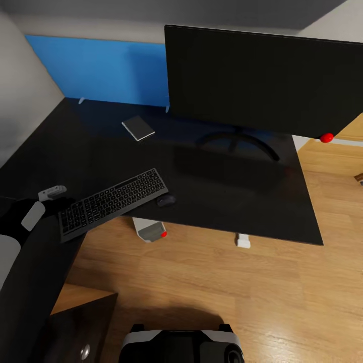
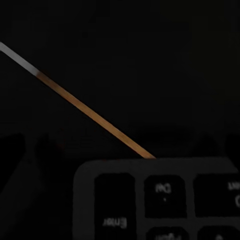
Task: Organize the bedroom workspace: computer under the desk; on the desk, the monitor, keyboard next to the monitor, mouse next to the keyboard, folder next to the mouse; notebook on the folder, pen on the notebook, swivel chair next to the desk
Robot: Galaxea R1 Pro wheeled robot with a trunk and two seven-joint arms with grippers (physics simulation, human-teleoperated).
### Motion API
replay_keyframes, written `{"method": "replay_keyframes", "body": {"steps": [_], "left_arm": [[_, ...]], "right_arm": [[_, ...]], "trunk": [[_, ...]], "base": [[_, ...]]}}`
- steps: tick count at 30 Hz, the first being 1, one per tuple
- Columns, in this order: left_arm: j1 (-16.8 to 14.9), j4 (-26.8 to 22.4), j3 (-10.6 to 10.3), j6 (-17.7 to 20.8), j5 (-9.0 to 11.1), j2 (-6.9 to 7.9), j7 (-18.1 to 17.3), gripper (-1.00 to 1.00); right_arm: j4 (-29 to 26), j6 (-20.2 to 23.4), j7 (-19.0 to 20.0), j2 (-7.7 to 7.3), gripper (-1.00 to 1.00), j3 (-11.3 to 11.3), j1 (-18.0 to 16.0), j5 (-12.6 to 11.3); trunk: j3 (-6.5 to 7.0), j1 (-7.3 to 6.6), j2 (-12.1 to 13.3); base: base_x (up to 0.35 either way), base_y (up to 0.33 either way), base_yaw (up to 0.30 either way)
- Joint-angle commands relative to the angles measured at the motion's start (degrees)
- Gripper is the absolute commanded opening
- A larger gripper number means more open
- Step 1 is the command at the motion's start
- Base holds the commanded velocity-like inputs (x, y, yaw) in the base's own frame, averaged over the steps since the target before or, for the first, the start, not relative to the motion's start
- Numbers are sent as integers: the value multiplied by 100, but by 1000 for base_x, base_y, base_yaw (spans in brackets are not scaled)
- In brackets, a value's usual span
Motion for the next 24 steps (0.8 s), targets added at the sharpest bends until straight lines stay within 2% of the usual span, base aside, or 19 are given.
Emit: {"method": "replay_keyframes", "body": {"steps": [1,24], "left_arm": [[-2,-8,-36,20,58,7,34,100],[-2,-8,-36,29,63,7,27,100]], "right_arm": [[-8,-11,10,-7,100,29,2,-61],[-8,-11,10,-11,100,29,2,-61]], "trunk": [[-7,3,-9],[-7,3,-9]], "base": [[-12,-3,0],[-27,-12,0]]}}
